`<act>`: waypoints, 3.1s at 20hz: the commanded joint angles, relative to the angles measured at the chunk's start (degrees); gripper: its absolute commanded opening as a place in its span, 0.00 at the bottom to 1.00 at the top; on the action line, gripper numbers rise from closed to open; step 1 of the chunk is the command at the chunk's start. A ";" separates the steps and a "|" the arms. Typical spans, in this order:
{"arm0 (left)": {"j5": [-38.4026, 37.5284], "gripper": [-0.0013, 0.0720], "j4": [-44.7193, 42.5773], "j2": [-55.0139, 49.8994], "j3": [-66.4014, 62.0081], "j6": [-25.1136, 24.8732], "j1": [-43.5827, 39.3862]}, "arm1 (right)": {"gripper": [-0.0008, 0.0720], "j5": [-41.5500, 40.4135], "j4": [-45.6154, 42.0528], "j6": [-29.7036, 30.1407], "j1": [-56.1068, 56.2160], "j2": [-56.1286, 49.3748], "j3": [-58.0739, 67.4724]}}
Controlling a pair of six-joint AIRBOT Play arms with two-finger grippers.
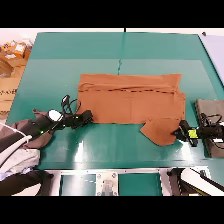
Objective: Fold the shirts.
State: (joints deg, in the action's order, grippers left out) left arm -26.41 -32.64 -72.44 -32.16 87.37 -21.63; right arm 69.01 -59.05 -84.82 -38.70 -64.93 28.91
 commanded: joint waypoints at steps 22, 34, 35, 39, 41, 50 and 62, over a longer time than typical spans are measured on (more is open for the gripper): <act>-31.21 0.06 -26.69 9.60 -16.52 -3.50 14.14 | 0.05 11.80 10.29 -3.32 0.17 16.61 14.01; -23.52 0.06 -24.20 -23.74 -47.71 -4.11 14.14 | 0.05 -9.16 20.04 4.37 15.30 -24.92 36.92; -20.15 0.06 -23.39 -24.85 -47.71 -4.11 14.14 | 0.05 -10.43 20.35 4.55 16.17 -28.37 39.39; -12.00 0.94 -23.19 -25.77 -49.18 -3.72 15.32 | 0.56 -8.92 20.24 7.45 15.56 -35.23 49.37; -19.02 0.94 -23.54 -25.77 -53.59 -3.74 18.34 | 0.61 -3.19 19.06 10.54 12.41 -35.08 54.23; -40.02 0.94 -23.47 -25.77 -61.94 -3.82 24.13 | 0.86 8.66 11.04 19.28 1.49 -36.96 48.76; -40.26 0.93 -22.62 -25.77 -61.94 -3.85 23.41 | 0.86 12.50 23.26 26.49 7.34 -45.40 52.72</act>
State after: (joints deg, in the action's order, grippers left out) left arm -66.24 -55.42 -98.21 -94.04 83.57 1.80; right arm 81.19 -37.04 -58.59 -32.91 -109.89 79.35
